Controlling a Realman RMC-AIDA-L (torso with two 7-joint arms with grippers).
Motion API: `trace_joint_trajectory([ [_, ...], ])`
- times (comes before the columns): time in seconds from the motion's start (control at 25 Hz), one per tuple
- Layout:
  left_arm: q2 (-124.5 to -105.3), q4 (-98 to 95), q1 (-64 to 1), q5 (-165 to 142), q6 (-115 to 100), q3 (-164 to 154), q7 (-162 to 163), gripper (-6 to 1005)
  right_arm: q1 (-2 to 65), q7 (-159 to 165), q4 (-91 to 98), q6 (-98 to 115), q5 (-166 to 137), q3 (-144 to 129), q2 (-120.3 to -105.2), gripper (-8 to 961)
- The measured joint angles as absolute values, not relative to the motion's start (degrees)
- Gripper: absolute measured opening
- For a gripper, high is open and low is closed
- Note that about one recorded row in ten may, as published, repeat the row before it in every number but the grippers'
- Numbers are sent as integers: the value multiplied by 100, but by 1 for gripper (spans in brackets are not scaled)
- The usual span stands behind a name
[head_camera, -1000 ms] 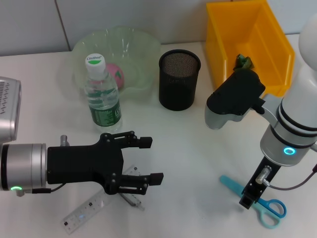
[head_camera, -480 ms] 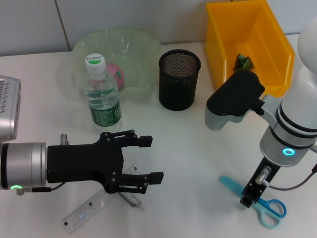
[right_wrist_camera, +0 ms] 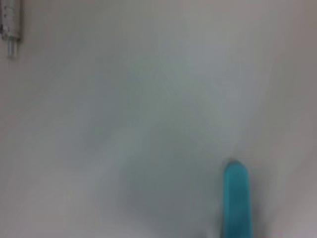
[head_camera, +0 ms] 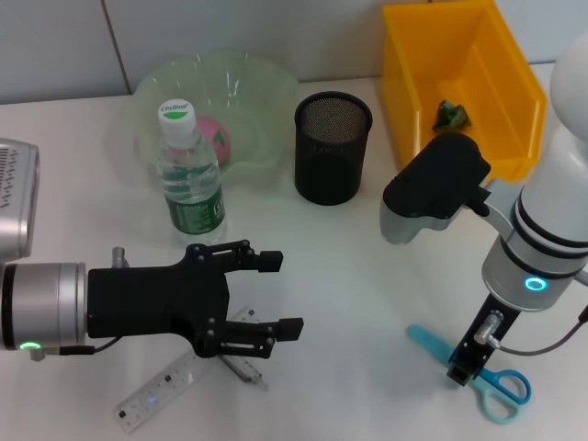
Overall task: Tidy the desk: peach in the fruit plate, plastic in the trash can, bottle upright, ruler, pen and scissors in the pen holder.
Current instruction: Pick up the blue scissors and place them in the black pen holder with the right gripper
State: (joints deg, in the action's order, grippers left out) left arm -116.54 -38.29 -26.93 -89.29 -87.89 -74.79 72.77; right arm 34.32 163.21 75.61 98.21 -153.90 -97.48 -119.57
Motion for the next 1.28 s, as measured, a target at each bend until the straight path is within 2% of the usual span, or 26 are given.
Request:
trace_joint_trajectory([
  [1.0, -11672, -3823, -2663, -8900, -8840, -7452, 7288, 814, 3409, 16268, 7516, 9782, -15393, -9817, -11961, 215],
  [1.28, -11680, -3825, -2663, -8911, -8856, -7453, 7336, 812, 3398, 16268, 7552, 9815, -15398, -9878, -11962, 219],
])
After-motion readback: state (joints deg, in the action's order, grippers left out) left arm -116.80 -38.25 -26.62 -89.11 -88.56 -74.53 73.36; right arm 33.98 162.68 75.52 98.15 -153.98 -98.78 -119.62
